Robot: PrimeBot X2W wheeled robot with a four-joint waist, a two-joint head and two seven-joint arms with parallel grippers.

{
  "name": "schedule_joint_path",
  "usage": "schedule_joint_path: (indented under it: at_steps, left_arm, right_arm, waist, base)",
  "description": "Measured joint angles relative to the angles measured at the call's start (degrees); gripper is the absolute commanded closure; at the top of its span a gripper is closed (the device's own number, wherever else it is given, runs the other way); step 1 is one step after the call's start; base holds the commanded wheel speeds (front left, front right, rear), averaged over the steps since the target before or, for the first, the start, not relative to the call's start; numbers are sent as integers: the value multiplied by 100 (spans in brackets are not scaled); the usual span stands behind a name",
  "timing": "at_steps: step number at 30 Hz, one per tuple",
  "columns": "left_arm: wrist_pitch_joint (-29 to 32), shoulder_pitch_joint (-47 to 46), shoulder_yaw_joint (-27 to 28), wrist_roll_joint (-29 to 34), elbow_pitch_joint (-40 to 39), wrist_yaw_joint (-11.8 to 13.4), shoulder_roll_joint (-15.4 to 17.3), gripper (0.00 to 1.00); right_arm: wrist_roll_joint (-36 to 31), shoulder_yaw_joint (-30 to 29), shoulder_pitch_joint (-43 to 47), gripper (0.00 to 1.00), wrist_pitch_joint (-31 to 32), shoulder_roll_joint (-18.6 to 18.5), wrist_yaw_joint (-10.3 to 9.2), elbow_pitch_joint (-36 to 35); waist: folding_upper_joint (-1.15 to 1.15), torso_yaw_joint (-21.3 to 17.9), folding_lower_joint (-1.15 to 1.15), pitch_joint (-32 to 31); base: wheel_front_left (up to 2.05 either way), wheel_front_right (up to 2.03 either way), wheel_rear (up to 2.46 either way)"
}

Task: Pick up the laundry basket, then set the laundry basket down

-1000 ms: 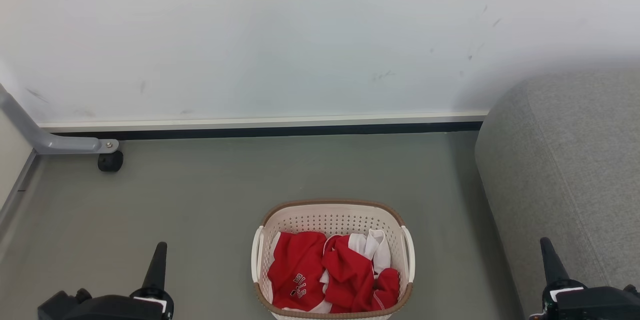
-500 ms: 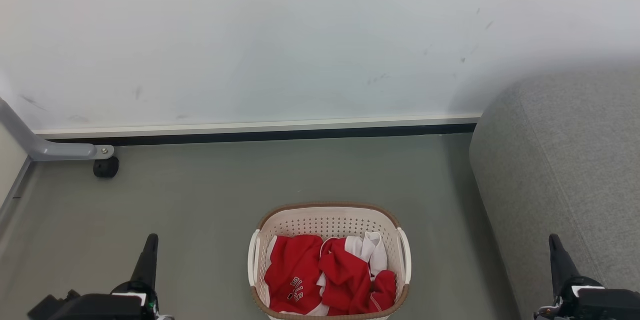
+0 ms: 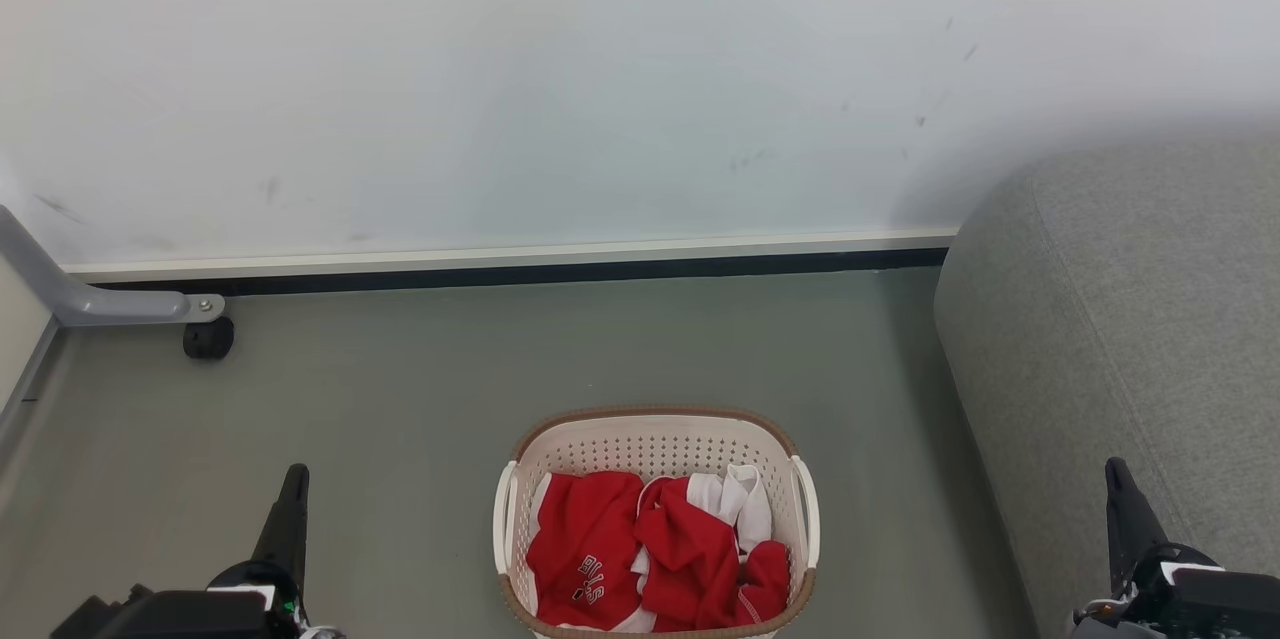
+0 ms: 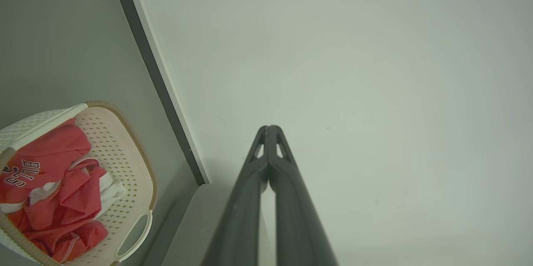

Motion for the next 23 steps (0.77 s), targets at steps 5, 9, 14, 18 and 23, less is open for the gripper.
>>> schedule_joint_path:
  at_steps: [5, 9, 14, 18, 23]
  left_arm:
    - [0, 0, 0, -4, 1, 0, 0, 100]
    - [0, 0, 0, -4, 1, 0, 0, 100]
    - [0, -1, 0, -4, 1, 0, 0, 100]
    - [0, -1, 0, -4, 1, 0, 0, 100]
    - [0, -1, 0, -4, 1, 0, 0, 100]
  right_arm:
    - [0, 0, 0, 100, 0, 0, 0, 0]
    - [0, 0, 0, 100, 0, 0, 0, 0]
    - [0, 0, 0, 100, 0, 0, 0, 0]
    - [0, 0, 0, 100, 0, 0, 1, 1]
    - [0, 0, 0, 100, 0, 0, 1, 1]
  waist:
    - [0, 0, 0, 0]
    - [0, 0, 0, 0]
    - [0, 0, 1, 0]
    - [0, 0, 1, 0]
    - [0, 0, 1, 0]
  base:
    - [0, 0, 0]
    - [0, 0, 0]
    - [0, 0, 0]
    - [0, 0, 0]
    - [0, 0, 0]
